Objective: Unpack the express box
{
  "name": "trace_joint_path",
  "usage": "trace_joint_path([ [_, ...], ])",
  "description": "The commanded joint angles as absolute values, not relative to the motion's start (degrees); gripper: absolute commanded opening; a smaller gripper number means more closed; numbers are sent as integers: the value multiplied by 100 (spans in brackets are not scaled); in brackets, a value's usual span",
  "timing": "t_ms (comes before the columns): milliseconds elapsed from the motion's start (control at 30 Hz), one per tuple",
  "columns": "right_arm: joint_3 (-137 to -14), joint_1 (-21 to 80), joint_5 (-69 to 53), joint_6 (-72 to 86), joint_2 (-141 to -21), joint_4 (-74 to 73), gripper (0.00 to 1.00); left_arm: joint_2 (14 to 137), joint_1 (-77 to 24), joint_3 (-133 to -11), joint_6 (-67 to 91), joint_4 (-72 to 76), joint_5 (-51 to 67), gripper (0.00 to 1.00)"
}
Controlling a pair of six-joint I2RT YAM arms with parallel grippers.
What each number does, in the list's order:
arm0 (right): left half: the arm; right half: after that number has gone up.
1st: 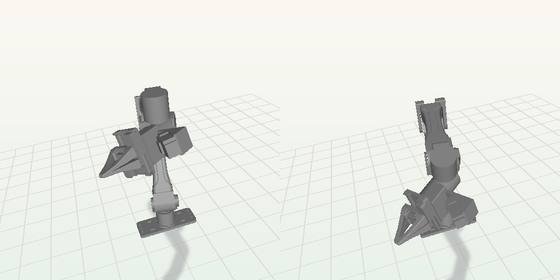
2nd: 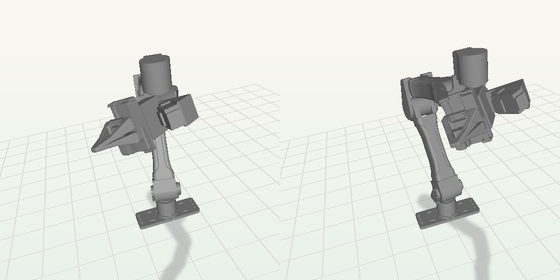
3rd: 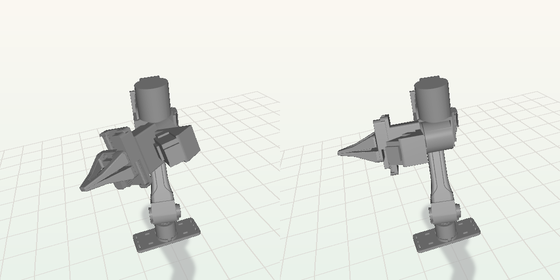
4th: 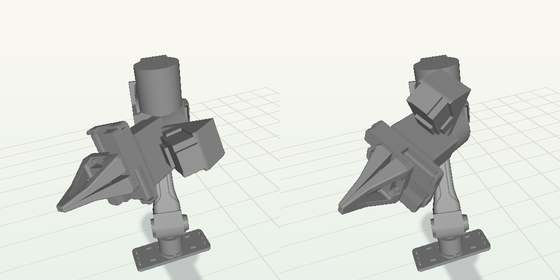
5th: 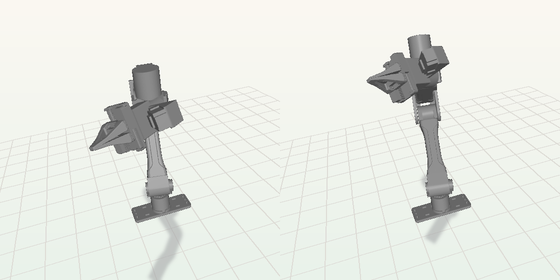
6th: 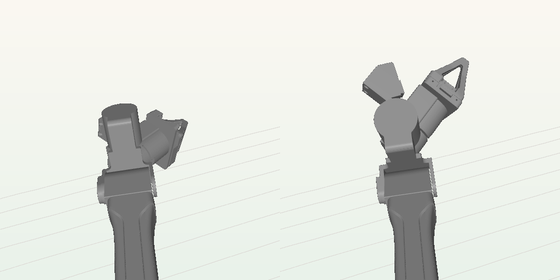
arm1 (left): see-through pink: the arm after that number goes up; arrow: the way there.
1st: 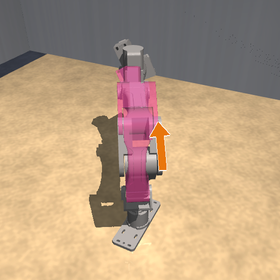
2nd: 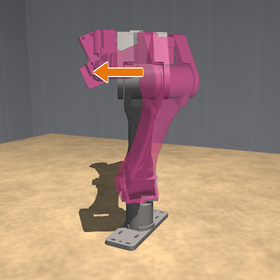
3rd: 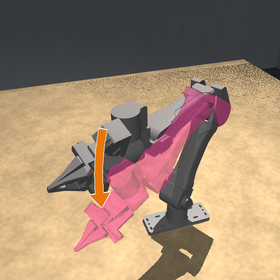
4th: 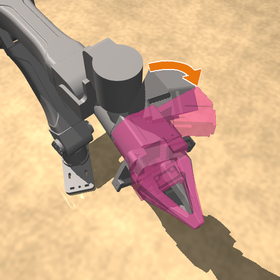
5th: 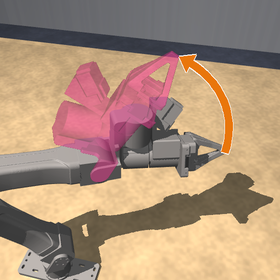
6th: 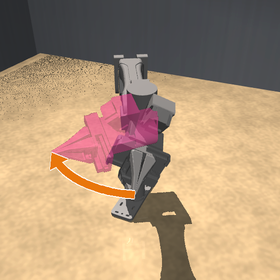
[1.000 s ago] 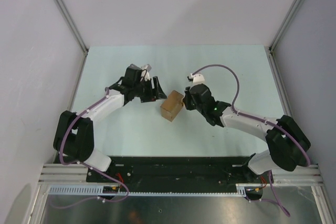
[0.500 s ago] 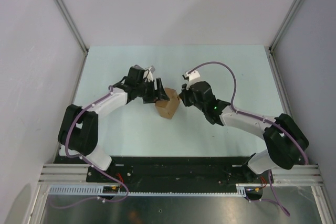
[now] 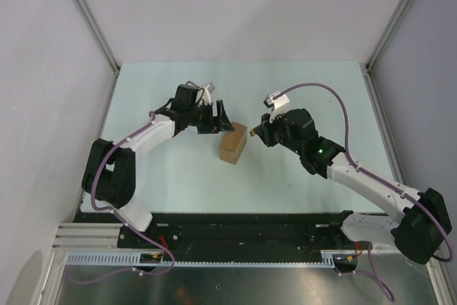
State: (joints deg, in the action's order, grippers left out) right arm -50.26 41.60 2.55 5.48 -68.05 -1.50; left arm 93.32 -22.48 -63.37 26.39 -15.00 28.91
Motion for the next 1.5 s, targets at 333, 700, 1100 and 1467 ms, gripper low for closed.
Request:
trace_joint_path([
  [333,-5352,4983,-527,-113,-6890,-167,0,9589,-2250,-6346,2505,-1362,3102,66],
  [700,-5686,4975,-799,-668,-7699,325,0,9721,-2259,-6082,2373,-1362,3226,52],
  [1100,-5722,4764,-1177,-896,-7945,475,0,9765,-2250,-5933,2338,-1371,3191,44],
  [1467,-5730,4729,-1371,-888,-7963,448,0,9791,-2259,-5924,2347,-1389,3199,43],
])
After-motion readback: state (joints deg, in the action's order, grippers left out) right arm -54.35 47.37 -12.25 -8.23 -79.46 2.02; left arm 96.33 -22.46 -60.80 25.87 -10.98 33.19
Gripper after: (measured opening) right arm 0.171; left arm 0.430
